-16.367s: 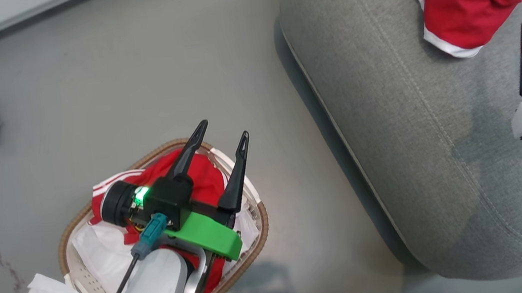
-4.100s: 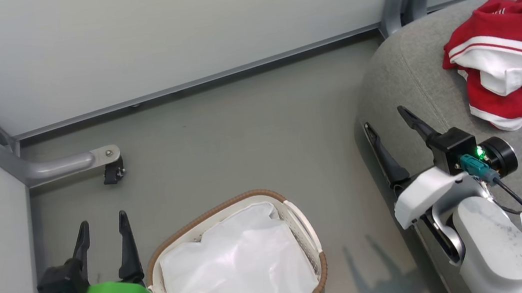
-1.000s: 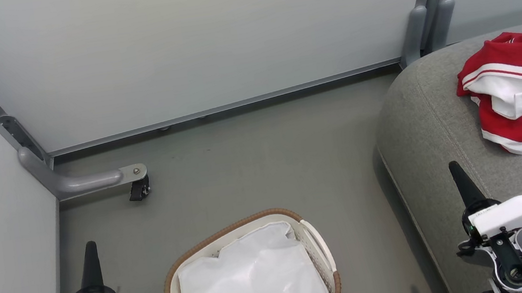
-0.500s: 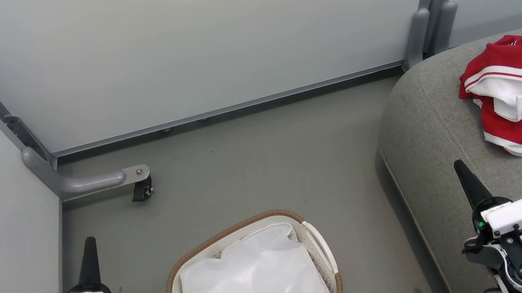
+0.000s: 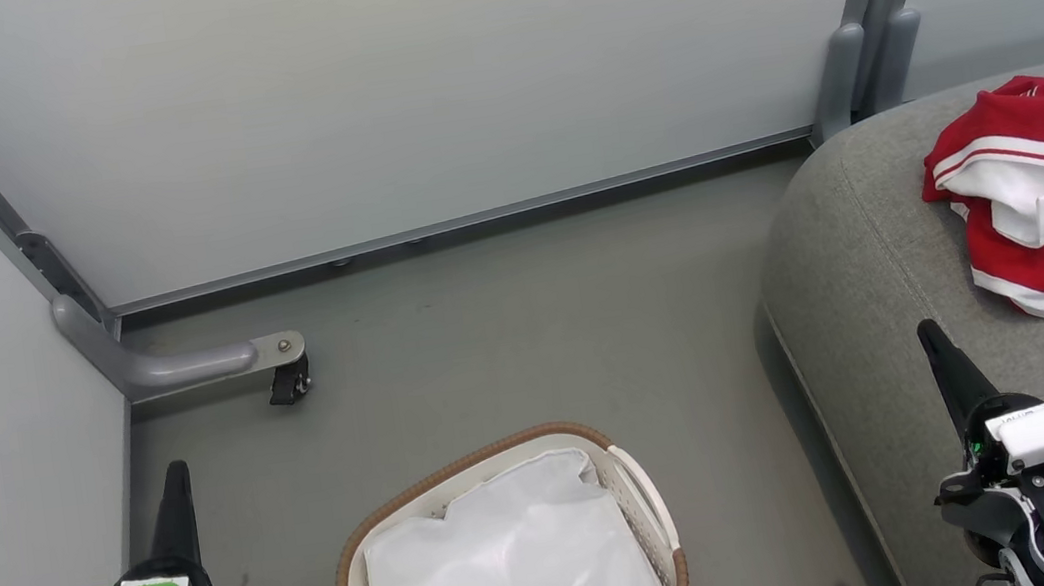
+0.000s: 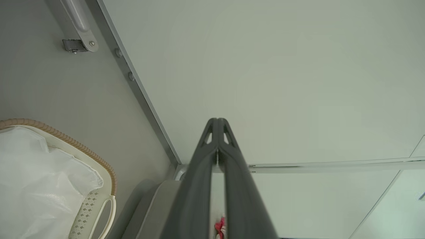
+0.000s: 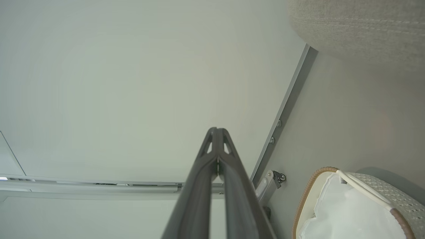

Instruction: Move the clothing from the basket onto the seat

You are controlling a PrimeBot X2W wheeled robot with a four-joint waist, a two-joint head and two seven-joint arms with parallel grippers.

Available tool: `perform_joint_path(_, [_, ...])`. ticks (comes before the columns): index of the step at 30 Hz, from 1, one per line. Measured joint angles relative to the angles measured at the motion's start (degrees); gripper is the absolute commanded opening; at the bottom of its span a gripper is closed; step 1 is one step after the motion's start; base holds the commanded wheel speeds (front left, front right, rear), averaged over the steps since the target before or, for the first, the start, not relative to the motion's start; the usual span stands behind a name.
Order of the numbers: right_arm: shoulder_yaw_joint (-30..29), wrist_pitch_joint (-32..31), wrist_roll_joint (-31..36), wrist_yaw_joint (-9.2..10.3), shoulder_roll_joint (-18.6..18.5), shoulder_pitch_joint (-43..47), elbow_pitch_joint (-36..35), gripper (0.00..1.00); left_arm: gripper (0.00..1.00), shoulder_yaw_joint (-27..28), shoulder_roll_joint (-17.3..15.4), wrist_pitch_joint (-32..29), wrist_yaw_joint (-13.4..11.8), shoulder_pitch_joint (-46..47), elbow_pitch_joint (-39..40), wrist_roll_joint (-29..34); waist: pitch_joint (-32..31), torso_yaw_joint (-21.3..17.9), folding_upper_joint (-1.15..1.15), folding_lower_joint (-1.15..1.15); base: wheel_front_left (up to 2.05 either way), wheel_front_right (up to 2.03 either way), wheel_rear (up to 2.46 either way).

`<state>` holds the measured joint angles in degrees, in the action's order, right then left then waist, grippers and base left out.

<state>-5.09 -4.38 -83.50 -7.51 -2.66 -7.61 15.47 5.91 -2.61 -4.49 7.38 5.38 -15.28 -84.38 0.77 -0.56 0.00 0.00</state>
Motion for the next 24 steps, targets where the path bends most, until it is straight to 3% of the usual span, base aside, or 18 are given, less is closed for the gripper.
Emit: perform_joint_path(24, [-1.5,-2.2,-8.8,0.01,0.0,1.1,-1.5,0.00,0.00,0.6,-0.1,-2.1,0.0,0.5,1.3,-7.9,-0.6,0.6,0.00,0.00,0.00,0.00,0.00])
